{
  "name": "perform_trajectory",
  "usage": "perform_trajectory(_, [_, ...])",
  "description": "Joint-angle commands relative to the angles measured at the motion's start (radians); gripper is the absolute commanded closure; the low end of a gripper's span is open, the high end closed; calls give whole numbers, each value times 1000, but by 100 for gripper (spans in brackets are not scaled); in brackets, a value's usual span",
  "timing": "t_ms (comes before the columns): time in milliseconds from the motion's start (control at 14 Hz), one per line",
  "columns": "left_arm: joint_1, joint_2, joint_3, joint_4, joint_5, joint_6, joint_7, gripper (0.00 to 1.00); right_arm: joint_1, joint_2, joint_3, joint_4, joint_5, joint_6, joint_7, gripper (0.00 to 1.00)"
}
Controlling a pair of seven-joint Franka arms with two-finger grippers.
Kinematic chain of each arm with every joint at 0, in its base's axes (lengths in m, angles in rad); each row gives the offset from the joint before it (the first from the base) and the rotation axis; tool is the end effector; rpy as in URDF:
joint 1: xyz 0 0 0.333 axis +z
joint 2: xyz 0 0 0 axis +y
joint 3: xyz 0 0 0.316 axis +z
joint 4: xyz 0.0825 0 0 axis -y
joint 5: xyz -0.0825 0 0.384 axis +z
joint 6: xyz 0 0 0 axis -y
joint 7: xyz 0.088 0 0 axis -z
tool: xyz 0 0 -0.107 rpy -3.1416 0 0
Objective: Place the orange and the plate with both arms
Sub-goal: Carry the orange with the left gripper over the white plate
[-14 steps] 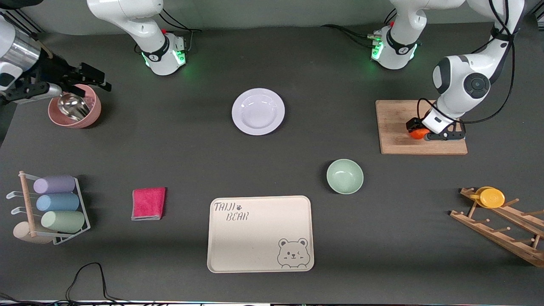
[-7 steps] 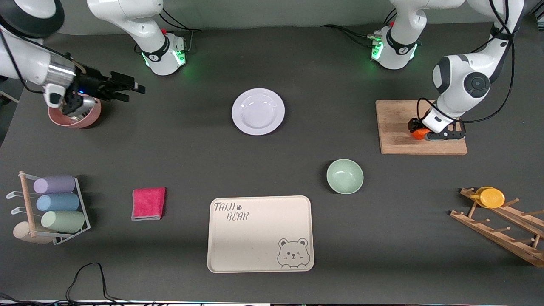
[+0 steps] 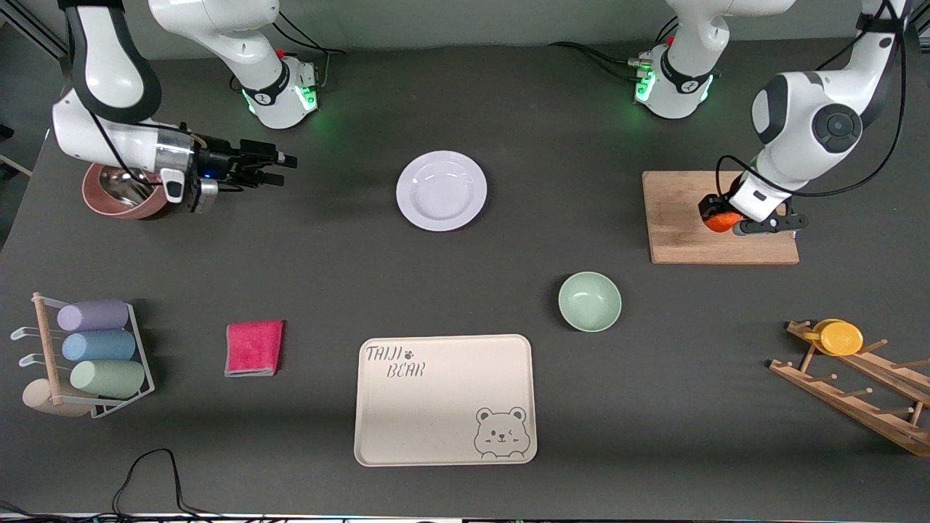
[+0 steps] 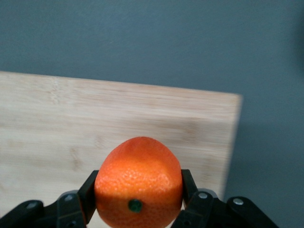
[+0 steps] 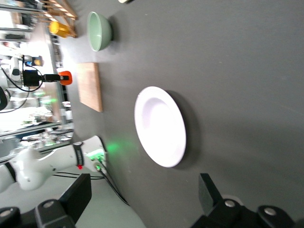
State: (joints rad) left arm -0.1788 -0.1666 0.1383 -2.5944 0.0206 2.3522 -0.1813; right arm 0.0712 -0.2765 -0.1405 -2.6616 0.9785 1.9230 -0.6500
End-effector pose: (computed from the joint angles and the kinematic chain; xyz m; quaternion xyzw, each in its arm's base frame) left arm 0.4220 -0.0182 0.3081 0.9974 0.0614 -0.0387 0.0001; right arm 0.3732 0.0347 0.3244 -0.8888 -0.0014 0.0524 0.4553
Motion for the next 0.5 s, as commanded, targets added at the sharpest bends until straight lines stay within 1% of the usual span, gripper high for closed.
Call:
perform_trajectory(0, [-80, -30, -113, 103, -72, -137, -221, 77, 9, 152, -11, -23, 161, 22, -239, 0])
perform_trajectory(143, [-102, -25, -221, 175, -142, -198, -370, 77, 9, 258, -11, -23, 245, 19, -382, 0])
perform_trajectory(286, [-102, -7, -346, 236, -165, -206, -549, 77, 9, 339, -11, -24, 320, 17, -482, 0])
perform_trajectory(429, [-103, 47, -451, 316, -185, -206, -694, 77, 9, 417, -11, -24, 385, 4, -568, 0])
